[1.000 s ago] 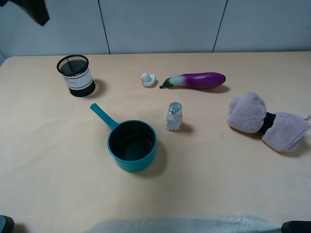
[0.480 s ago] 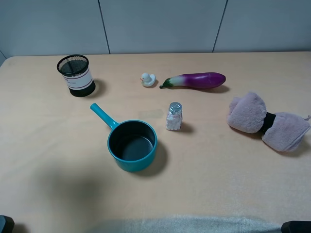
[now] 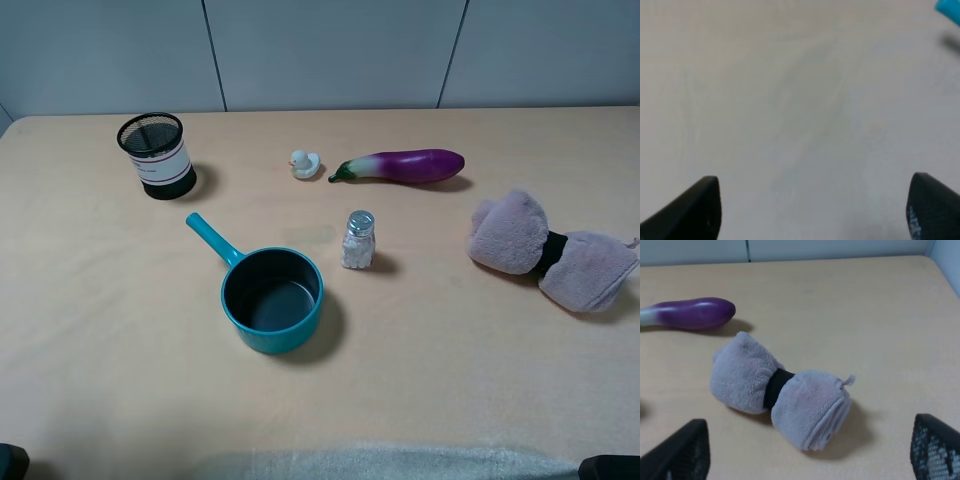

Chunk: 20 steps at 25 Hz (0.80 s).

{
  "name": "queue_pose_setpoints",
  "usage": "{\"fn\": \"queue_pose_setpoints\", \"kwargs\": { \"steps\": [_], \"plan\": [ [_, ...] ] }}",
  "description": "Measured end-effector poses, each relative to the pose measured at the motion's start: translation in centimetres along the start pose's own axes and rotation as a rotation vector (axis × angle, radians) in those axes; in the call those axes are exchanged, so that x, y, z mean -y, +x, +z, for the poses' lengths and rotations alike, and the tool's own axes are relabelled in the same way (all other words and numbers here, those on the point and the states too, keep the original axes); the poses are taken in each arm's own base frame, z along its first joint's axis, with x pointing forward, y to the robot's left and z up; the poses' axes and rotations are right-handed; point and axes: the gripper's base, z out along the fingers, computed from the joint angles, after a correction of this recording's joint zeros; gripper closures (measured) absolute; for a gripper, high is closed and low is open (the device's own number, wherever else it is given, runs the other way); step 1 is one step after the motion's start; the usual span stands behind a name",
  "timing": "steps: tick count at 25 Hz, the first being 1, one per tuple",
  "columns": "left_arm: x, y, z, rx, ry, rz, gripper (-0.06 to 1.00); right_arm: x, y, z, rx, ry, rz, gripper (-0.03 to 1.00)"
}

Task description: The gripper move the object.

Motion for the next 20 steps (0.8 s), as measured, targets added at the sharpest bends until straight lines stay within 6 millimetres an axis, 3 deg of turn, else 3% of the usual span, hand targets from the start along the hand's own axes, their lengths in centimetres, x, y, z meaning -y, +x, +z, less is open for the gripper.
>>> {"fn": "queue_pose_setpoints", "kwargs": {
  "steps": [8, 20],
  "plan": [
    [0.7, 3.2, 0.3, 0.092, 0.025, 0.011, 0.19, 0.0, 0.0, 0.0, 0.000, 0.000, 0.000, 0.36],
    [1.1, 5.3, -0.8, 0.242, 0.015, 0.031, 0.19, 0.0, 0.0, 0.0, 0.000, 0.000, 0.000, 0.36]
  ]
}}
